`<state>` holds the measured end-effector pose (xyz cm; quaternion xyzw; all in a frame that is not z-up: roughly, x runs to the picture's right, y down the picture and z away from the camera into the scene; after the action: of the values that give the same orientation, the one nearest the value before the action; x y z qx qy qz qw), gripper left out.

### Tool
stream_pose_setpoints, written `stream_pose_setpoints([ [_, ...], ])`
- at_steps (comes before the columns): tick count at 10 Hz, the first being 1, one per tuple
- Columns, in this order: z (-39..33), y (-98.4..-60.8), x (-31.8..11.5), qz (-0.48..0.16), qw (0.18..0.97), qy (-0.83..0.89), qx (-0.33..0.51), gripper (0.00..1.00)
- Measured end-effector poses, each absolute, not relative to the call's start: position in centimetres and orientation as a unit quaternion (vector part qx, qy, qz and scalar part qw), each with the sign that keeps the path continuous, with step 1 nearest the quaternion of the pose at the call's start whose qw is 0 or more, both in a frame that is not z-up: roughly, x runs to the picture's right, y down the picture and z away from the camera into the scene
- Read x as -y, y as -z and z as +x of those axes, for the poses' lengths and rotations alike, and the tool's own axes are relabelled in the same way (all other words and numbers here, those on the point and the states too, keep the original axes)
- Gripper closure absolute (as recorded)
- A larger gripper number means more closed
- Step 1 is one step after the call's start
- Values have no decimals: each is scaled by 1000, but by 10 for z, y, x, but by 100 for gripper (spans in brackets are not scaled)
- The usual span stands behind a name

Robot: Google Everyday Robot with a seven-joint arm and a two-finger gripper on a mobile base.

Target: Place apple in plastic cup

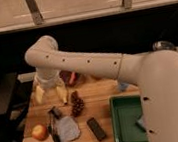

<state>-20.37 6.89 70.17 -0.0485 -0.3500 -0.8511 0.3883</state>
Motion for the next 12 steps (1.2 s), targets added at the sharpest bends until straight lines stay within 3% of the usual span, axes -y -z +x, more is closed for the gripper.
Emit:
stream_pose_setpoints([
  [5,-274,-676,-136,16,243,902,356,20],
  [12,-288,-682,-147,14,197,910,364,20],
])
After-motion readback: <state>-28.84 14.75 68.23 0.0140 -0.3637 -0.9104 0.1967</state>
